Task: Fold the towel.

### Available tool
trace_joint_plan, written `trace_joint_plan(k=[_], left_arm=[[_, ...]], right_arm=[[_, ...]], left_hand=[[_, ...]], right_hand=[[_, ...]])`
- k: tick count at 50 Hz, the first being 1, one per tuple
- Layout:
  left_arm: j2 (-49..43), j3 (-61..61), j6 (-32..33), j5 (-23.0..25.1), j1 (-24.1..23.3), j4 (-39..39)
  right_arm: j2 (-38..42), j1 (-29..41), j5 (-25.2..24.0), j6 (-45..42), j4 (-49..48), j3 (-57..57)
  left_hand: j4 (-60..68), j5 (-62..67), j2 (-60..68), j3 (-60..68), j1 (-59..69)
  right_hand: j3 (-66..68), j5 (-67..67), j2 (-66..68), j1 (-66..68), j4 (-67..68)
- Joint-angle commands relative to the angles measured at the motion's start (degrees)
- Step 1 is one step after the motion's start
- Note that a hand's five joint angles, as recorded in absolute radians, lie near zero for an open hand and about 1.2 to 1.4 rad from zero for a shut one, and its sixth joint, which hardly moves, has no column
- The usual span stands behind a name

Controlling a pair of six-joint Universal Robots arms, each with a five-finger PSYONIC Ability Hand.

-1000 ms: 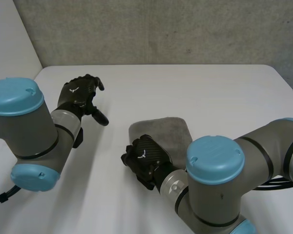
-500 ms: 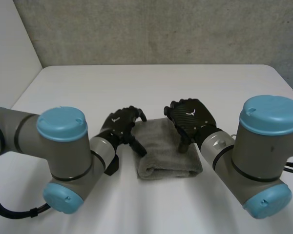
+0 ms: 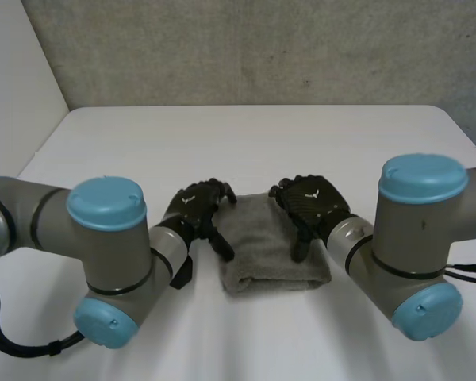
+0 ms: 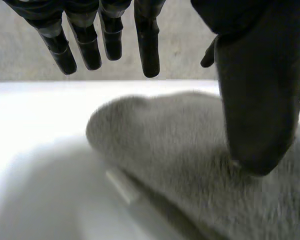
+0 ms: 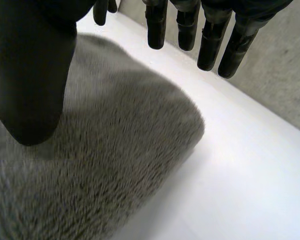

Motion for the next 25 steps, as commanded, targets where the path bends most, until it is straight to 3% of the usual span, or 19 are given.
trace_joint_plan(k=[1, 6, 14, 19, 25], left_arm=[[6.6, 0.8, 0.7, 0.0, 0.1, -1.9], [11.8, 2.1, 3.9, 0.0, 0.7, -5.8], [19.7, 6.0, 9.2, -0.1, 4.9, -14.5], [22.3, 8.6, 9.1, -0.2, 7.6, -20.0], [22.9, 9.2, 9.1, -0.3, 8.7, -20.8]], right_arm=[[-6.5, -0.3, 0.6, 3.5, 2.5, -1.7], [-10.6, -1.8, 2.3, 7.5, 5.2, -4.5], [-18.2, -7.5, 10.4, 10.3, 10.5, -9.6], [-20.2, -8.5, 10.5, 10.1, 10.7, -10.3], [-20.5, -8.5, 10.5, 10.0, 11.2, -10.2]], left_hand=[[-4.5, -2.7, -3.7, -4.0, -4.4], [-4.5, -2.7, -3.7, -4.0, -4.4], [-4.5, -2.7, -3.7, -4.0, -4.4], [-4.5, -2.7, -3.7, -4.0, -4.4], [-4.5, -2.7, -3.7, -4.0, -4.4]], right_hand=[[-3.9, -3.6, -4.8, -3.6, -4.8], [-3.9, -3.6, -4.8, -3.6, -4.8], [-3.9, -3.6, -4.8, -3.6, -4.8], [-3.9, -3.6, -4.8, -3.6, -4.8], [-3.9, -3.6, -4.8, -3.6, -4.8]])
